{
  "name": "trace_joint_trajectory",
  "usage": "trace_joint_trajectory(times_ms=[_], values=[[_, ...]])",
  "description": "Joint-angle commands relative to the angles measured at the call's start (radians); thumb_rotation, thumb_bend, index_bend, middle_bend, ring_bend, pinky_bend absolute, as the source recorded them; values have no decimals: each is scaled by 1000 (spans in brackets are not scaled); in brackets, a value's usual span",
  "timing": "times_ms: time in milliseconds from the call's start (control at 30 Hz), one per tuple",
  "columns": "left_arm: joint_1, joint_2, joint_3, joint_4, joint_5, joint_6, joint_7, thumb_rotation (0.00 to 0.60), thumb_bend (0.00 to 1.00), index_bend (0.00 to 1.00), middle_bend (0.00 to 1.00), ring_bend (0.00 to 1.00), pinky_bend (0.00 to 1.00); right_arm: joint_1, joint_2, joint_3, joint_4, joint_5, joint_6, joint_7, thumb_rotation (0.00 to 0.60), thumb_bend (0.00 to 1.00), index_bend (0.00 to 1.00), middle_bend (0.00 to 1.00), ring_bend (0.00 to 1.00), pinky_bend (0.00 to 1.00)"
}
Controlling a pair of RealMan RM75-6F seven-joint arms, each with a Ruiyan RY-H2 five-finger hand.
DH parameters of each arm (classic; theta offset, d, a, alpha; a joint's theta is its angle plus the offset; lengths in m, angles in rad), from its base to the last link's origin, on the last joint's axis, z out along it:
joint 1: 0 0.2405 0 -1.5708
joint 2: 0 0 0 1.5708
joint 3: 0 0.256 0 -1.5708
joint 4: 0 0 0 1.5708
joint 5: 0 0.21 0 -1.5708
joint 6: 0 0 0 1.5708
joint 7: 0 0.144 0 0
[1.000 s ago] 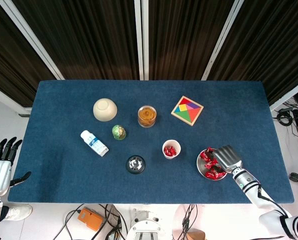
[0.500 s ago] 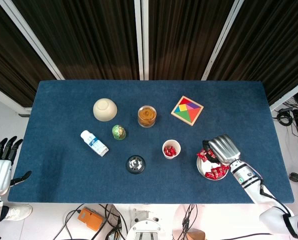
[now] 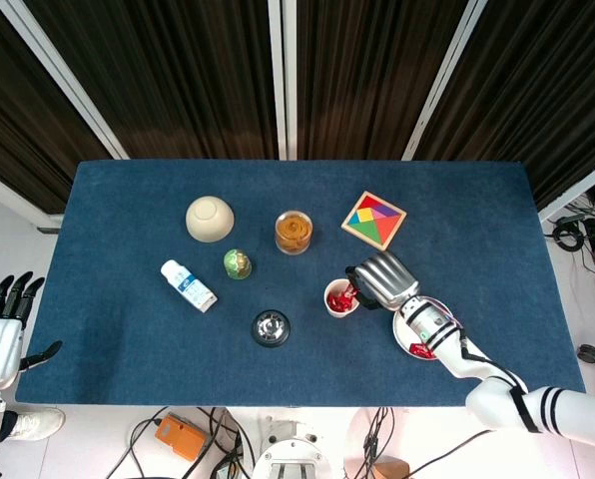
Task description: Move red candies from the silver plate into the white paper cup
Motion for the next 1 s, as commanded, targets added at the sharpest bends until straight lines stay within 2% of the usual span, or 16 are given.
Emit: trace_joint_trajectory(times_ms=[33,267,467,600,767,867,1000], values=[[0,-1,-1,2,-1,1,-3,600,0,95,35,0,0,21,-26,5,12,26,-15,-31,600,557,662,818,980,1000],[4,-6,-1,16,-6,2,-15,600,0,95,36,0,0,35,-36,-3,3,51,-7,-67,600,550,609,818,980,1000],[3,-13,-1,28,-3,3,-24,600,0,95,36,0,0,31,-29,-14,-7,64,13,-78,600,427,552,818,980,1000],[3,-17,0,33,-2,5,-30,600,0,95,36,0,0,-1,-3,-23,-34,36,79,-71,600,404,533,818,979,1000],[1,-22,-4,44,-7,0,-43,600,0,95,35,0,0,-81,70,-95,-48,-10,150,-68,600,404,533,818,979,1000],[-3,-25,-6,48,-4,-1,-44,600,0,95,35,0,0,-123,95,-144,-33,-20,165,-74,600,404,534,818,979,1000],[-6,-29,-5,46,1,-2,-40,600,0,95,35,0,0,-157,104,-184,-4,-21,163,-67,600,404,534,818,979,1000]])
